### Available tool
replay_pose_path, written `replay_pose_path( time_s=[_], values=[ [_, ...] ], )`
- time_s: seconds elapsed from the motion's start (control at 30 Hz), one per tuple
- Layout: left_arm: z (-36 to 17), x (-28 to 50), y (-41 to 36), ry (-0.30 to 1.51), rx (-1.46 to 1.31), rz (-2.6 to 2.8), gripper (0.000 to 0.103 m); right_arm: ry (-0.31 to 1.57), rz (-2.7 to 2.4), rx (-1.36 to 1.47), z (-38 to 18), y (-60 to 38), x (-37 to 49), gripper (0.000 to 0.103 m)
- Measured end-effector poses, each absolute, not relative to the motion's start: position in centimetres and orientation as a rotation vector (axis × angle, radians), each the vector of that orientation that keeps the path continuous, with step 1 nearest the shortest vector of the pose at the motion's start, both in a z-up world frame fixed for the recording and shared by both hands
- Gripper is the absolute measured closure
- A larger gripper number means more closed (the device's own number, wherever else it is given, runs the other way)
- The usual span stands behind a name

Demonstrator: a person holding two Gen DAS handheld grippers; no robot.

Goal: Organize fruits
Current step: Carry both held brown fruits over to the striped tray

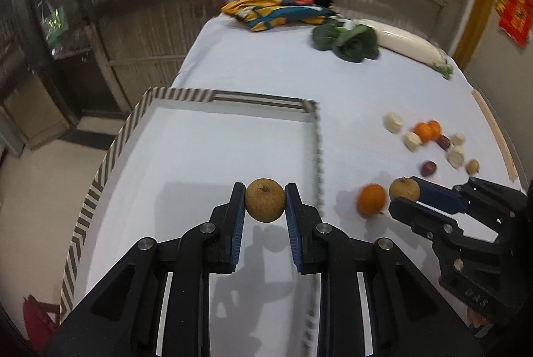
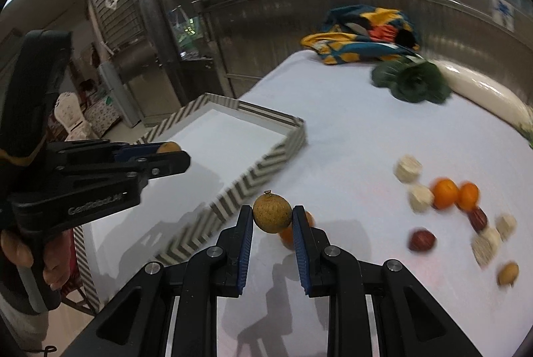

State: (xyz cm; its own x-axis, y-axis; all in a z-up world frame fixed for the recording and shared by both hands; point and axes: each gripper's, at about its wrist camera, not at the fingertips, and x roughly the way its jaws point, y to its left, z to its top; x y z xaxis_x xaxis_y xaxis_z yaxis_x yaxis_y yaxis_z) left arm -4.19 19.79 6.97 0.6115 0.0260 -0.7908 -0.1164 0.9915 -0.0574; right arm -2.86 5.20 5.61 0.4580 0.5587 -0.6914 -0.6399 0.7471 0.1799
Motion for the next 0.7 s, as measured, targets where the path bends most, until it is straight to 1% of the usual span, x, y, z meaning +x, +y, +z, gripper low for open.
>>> replay_pose_path(
  time_s=[0.37, 0.7],
  values=[
    [4.7, -1.6, 24.3, 0.963, -0.192, 0.130, 0.080, 0.826, 0.829, -0.202, 4.9, 13.4, -0.4, 0.080],
    [2.8, -1.1, 26.3, 0.996, -0.205, 0.183, 0.080, 0.865, 0.832, -0.206, 3.0, 16.6, 1.9, 0.080]
  ],
)
